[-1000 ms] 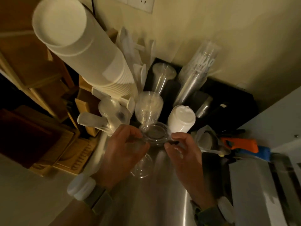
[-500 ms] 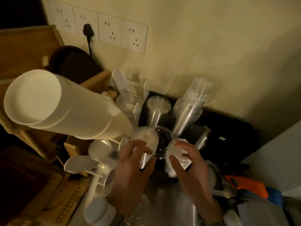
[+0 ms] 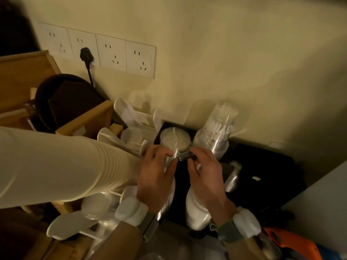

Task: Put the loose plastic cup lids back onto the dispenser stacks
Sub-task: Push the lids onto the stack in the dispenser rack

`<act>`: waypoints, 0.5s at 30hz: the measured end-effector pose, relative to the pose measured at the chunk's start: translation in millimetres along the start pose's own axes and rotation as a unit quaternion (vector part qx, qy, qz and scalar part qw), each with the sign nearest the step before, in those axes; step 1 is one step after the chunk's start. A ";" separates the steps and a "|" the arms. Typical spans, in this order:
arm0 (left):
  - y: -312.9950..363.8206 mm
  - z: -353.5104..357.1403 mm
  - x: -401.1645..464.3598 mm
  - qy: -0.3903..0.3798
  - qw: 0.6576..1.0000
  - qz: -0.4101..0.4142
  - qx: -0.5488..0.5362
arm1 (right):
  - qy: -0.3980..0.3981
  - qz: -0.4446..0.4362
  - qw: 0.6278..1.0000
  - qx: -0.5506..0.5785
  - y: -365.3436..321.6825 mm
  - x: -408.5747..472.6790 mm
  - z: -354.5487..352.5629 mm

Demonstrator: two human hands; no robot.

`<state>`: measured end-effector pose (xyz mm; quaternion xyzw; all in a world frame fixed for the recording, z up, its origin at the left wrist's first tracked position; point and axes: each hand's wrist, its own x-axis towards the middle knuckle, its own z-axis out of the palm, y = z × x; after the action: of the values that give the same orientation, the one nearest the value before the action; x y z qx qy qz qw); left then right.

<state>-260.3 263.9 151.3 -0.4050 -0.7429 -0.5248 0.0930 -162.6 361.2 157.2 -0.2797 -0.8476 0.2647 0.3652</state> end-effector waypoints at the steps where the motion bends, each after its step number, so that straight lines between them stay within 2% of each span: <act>1: -3.0 1.9 1.7 -0.003 1.000 0.000 0.010 | -0.016 0.006 1.000 -0.009 0.3 1.7 4.0; 5: -13.4 8.9 6.7 -0.049 0.990 0.050 0.121 | -0.055 0.010 0.997 -0.047 -4.9 2.4 17.5; 9: -12.5 17.7 11.8 0.022 0.999 0.017 0.045 | -0.081 0.005 0.992 -0.094 -6.5 6.0 24.3; 12: -21.5 29.1 18.1 0.005 0.999 0.023 0.032 | -0.094 0.014 0.988 -0.123 -6.7 12.5 22.9; 15: -28.7 38.0 22.5 0.047 0.994 0.037 0.091 | -0.117 0.017 0.982 -0.147 -8.2 18.9 19.8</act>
<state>-284.1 304.3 127.3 -0.3969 -0.7667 -0.4698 0.1841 -191.0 363.3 159.7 -0.3118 -0.9092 0.1744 0.2140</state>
